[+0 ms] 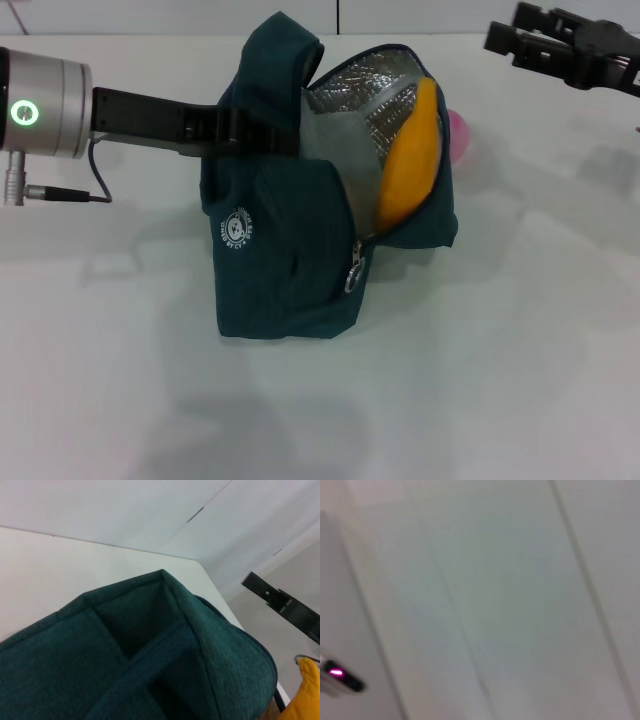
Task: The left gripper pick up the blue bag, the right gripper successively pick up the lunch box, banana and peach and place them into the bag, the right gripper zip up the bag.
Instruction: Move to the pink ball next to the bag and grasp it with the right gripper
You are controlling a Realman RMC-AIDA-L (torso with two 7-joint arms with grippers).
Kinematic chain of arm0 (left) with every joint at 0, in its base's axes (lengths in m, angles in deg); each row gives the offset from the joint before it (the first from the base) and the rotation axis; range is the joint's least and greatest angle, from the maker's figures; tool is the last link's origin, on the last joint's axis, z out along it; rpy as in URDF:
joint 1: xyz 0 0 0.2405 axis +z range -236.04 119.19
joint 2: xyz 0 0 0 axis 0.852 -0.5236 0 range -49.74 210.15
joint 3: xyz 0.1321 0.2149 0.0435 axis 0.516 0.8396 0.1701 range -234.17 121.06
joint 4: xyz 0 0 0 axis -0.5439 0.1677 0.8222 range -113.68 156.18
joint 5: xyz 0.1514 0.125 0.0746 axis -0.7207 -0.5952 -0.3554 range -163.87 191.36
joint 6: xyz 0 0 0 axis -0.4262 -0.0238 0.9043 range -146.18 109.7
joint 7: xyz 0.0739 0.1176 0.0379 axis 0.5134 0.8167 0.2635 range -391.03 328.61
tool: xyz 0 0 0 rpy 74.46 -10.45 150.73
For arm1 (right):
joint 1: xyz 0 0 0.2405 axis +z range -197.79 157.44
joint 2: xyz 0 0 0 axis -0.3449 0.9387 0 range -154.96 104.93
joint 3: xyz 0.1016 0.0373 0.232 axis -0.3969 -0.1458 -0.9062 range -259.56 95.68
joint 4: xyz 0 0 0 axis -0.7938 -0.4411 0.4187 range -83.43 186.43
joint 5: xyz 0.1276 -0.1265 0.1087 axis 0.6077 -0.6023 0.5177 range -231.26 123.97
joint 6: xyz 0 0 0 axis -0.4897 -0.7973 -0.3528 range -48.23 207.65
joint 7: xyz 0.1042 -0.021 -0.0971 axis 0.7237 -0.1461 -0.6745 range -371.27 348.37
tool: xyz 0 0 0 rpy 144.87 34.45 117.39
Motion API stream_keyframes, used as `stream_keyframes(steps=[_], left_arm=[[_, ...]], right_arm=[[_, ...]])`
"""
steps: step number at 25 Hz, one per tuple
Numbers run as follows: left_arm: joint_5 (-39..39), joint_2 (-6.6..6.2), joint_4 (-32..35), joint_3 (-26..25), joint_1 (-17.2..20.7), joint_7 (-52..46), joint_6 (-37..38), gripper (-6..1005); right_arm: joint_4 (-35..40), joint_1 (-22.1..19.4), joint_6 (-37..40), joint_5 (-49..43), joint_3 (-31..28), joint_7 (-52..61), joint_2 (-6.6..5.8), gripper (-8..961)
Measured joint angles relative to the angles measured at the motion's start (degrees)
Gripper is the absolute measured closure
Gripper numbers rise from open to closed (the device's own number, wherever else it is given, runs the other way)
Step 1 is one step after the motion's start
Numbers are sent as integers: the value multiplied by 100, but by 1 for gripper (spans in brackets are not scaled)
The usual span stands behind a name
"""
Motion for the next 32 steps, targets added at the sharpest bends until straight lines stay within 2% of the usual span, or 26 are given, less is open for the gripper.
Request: stream_keyframes(steps=[5,9,15,19,27,32], left_arm=[[0,-12,-3,-34,73,0,-2,960],[0,-14,-3,-146,107,25,1,960],[-1,-2,-3,-151,119,59,4,961],[-2,5,-2,-150,100,61,6,962],[-4,20,-2,-151,43,62,-1,960],[-4,22,-2,-147,13,62,-9,960]], right_arm=[[52,-126,-638,-71,20,-283,1,108],[60,-147,-1059,-246,18,-551,66,111],[40,28,-2159,-837,45,-1000,436,115],[-71,255,-2603,-1033,99,-1102,561,116],[-669,840,-3049,-1016,149,-1225,587,114],[-866,1018,-3146,-1001,150,-1297,614,113]])
